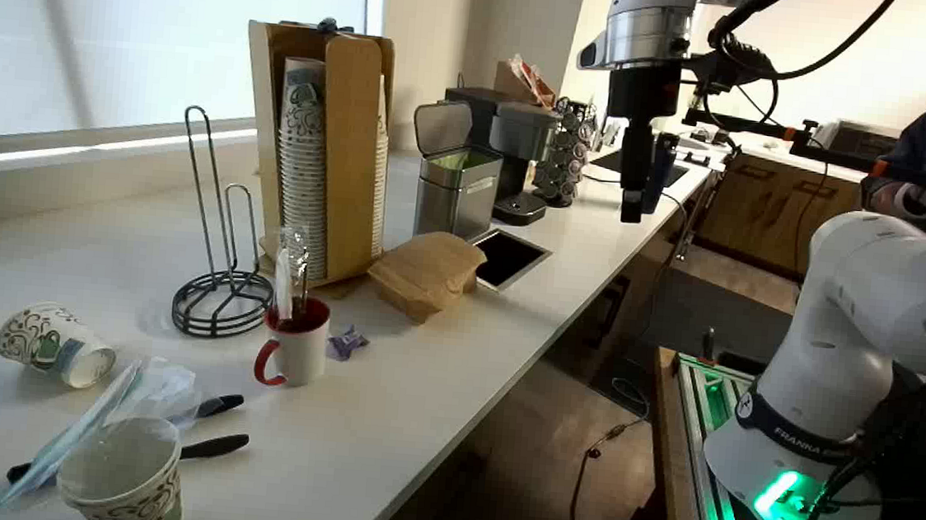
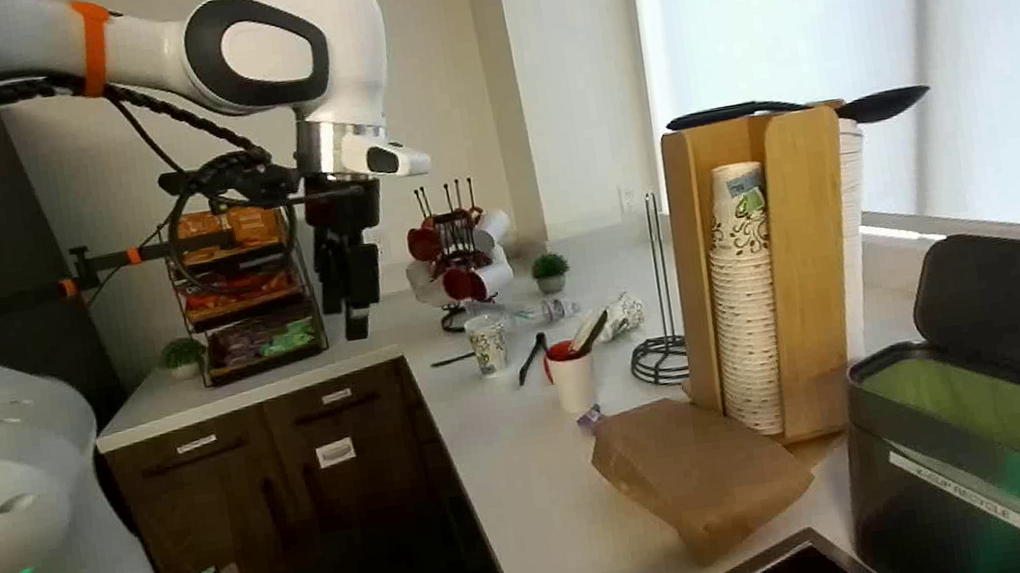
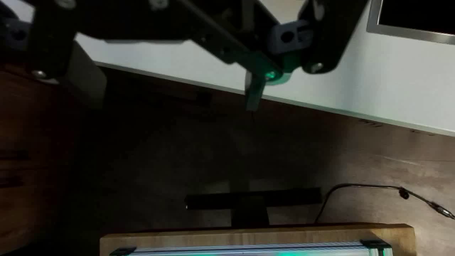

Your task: Put the brown paper bag in the trash chute.

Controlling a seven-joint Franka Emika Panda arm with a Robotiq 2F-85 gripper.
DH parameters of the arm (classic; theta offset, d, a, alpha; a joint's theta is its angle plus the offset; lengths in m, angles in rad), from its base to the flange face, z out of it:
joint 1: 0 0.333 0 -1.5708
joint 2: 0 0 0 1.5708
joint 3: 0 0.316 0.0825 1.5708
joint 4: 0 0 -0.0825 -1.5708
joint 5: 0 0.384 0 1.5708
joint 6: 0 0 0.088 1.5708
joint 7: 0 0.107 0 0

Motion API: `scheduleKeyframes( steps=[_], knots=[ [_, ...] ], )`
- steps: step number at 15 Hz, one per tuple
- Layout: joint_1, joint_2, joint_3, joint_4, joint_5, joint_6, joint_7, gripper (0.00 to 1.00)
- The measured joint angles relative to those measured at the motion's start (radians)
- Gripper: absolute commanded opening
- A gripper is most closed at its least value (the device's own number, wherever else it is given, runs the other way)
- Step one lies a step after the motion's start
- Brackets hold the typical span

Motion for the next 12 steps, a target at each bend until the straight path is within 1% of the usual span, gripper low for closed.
scheduleKeyframes(
  steps=[4, 5, 7, 9, 12],
  knots=[
    [0.000, 0.000, 0.000, 0.000, 0.000, 0.000, 0.000, 1.00],
    [-0.001, 0.000, 0.002, -0.001, -0.003, 0.018, 0.000, 1.00],
    [-0.001, 0.011, 0.008, -0.001, -0.013, 0.107, 0.000, 1.00],
    [-0.004, 0.043, 0.019, 0.000, -0.033, 0.235, 0.002, 1.00],
    [-0.013, 0.133, 0.045, -0.002, -0.082, 0.431, 0.026, 1.00]
  ],
)
